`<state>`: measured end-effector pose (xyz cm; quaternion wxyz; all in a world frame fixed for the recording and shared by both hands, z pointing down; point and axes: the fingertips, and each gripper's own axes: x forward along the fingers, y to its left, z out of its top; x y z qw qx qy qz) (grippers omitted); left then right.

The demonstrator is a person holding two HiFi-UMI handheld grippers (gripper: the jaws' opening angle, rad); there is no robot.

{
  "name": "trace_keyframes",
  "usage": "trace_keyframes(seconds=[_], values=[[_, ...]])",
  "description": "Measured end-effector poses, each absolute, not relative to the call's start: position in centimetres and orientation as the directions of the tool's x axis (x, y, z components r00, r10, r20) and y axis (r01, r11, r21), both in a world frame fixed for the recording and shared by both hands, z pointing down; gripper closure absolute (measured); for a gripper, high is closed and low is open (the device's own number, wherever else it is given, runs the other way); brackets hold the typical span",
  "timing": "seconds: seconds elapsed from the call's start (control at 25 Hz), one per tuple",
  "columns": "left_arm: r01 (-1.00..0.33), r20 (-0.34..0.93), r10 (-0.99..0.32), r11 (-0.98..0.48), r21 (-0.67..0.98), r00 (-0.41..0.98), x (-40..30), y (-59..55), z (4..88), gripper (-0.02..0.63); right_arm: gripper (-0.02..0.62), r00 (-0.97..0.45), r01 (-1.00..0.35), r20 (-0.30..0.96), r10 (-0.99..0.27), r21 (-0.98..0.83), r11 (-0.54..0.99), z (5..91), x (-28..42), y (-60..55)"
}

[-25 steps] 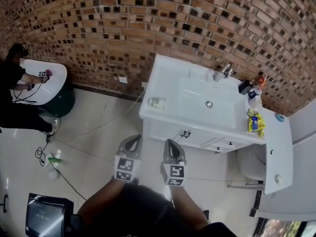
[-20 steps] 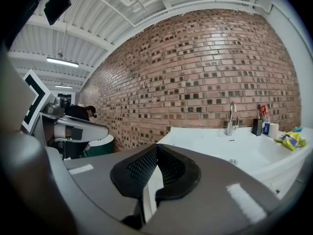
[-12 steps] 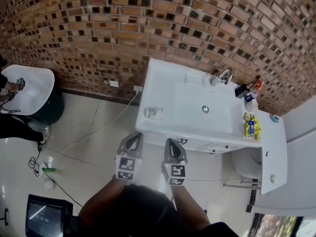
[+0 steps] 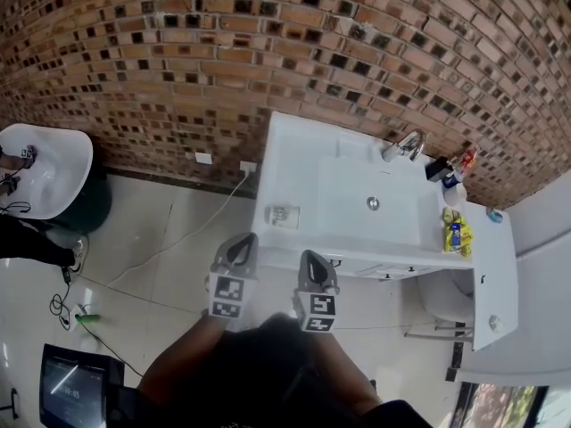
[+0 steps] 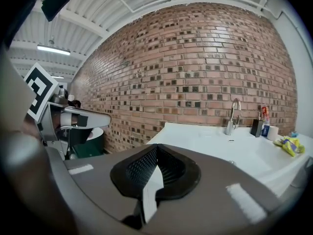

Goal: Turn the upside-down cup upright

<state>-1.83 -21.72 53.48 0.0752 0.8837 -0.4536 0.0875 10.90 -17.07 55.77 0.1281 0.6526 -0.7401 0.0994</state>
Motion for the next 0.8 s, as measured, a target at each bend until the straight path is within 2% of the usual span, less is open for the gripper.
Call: trace_keyframes(seconds=[0.2, 0.8], values=[[-0.810, 0.233, -0.780, -0.583, 0.067, 0.581, -1.5, -22.9, 54.0, 0.612, 0.581, -0.095, -0.995, 0.306, -0.947, -0.028, 0.091, 55.5, 11.5, -18.6], [-0.813, 0.277, -0.773, -0.579, 0.061, 0.571, -0.5, -26.9, 56.0, 0.612, 0.577, -0.125, -0.991, 0.462, -0.878, -0.023, 0.128, 61.2, 12.3, -23.5]])
